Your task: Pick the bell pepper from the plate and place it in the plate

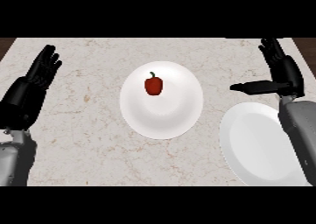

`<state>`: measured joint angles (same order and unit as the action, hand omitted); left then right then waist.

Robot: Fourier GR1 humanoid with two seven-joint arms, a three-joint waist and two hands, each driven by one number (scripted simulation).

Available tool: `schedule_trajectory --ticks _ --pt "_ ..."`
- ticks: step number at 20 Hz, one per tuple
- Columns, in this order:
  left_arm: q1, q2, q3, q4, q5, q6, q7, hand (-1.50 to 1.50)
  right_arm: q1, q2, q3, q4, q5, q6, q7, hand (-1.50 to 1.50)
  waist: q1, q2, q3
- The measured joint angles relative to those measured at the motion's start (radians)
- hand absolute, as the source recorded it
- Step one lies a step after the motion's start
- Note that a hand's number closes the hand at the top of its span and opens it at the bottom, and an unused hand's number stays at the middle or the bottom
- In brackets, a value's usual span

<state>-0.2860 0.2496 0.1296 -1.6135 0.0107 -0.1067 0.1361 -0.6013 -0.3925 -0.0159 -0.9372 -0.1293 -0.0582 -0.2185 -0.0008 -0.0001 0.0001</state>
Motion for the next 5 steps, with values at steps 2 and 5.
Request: schedule_trajectory --ticks 2,5 --pt "0.004 -0.011 -0.006 -0.009 -0.006 0.005 0.001 0.0 0.023 -0.021 -0.017 -0.002 0.001 0.034 -0.018 -1.5 0.001 0.0 0.0" --pt "0.02 -0.004 0.005 -0.018 0.005 -0.012 -0.002 0.0 0.036 -0.06 -0.045 0.016 0.012 0.072 -0.055 -1.5 0.004 0.0 0.0"
